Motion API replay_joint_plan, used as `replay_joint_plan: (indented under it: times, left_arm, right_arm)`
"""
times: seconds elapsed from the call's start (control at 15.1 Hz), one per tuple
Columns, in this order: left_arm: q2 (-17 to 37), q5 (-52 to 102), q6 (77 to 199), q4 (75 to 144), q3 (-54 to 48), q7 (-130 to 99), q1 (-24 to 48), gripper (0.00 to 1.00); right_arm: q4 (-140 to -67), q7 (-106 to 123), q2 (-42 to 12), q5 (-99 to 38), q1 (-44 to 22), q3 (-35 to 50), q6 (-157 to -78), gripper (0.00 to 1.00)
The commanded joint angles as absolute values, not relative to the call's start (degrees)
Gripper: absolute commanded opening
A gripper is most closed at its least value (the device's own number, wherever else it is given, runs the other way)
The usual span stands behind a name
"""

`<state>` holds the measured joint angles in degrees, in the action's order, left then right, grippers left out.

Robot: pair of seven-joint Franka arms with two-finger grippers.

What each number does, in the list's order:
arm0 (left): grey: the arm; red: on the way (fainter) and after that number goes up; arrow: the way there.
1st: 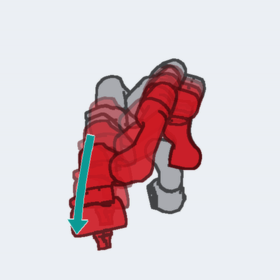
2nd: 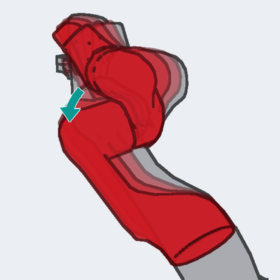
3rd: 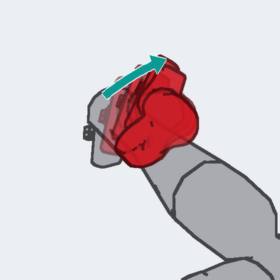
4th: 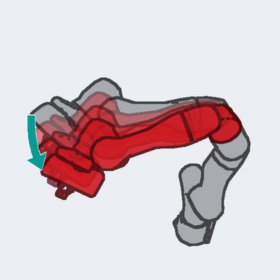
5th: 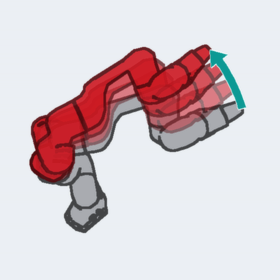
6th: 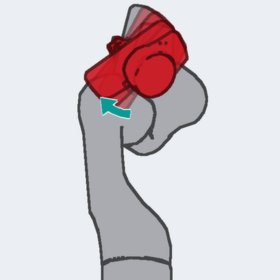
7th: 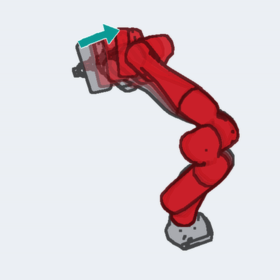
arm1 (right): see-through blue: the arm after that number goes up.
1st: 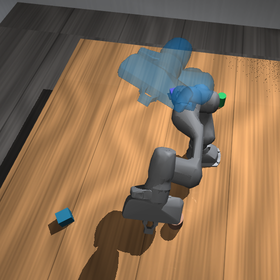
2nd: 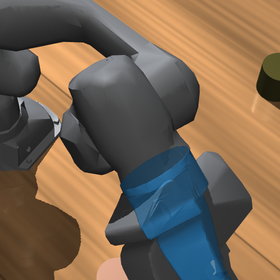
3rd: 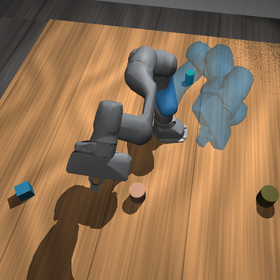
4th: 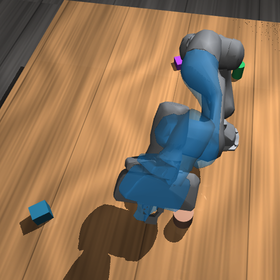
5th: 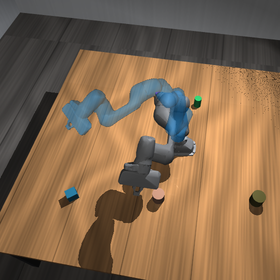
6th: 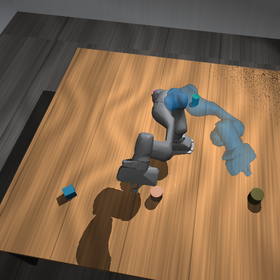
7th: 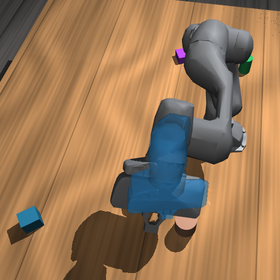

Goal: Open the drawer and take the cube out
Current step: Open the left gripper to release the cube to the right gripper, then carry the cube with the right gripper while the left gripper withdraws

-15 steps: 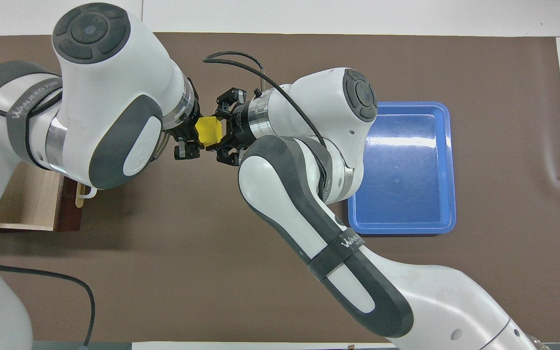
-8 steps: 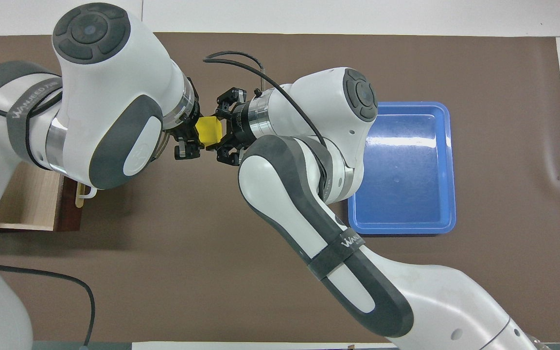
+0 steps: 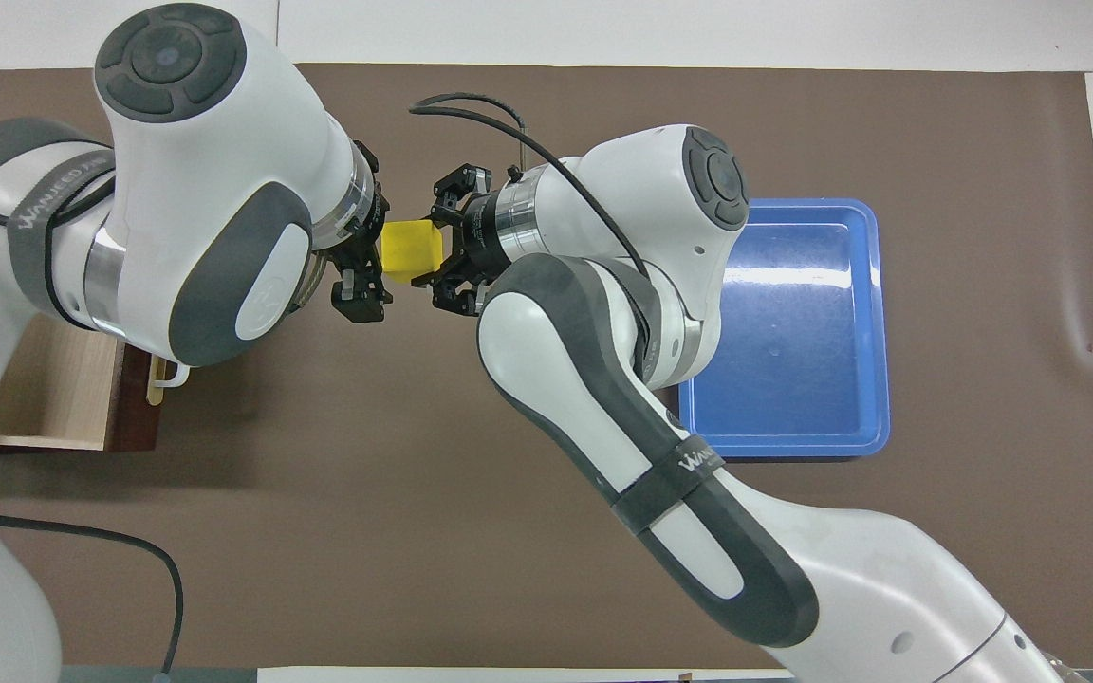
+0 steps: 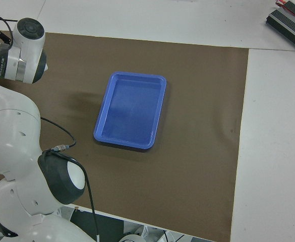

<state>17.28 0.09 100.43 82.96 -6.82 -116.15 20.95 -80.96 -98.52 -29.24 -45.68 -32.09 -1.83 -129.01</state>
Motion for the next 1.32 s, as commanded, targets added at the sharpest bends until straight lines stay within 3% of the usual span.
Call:
replay_joint_plan:
  times: [0.0, 0.66, 0.93, 1.26]
  left_arm:
    - [14.07, 0.35, 102.65, 89.28, -5.98, -112.69, 19.44, 1.00]
    - [5.37, -0.61, 116.61, 111.25, -5.98, -91.34, 4.32, 1.00]
    - [5.45, -0.62, 116.89, 111.01, -5.98, -82.11, -1.39, 1.00]
    - [5.71, -1.31, 117.16, 110.74, -5.89, -75.07, -5.97, 1.00]
  right_arm:
    - [-78.23, -99.41, -29.79, -44.03, -27.00, -1.05, -124.12, 0.00]
    - [-78.92, -87.47, -29.53, -43.24, -11.44, -1.58, -113.30, 0.00]
    - [-81.20, -79.91, -28.13, -43.24, -4.32, -1.67, -106.71, 0.00]
    - [-96.39, -68.57, -19.35, -43.77, -0.36, -1.58, -107.31, 0.00]
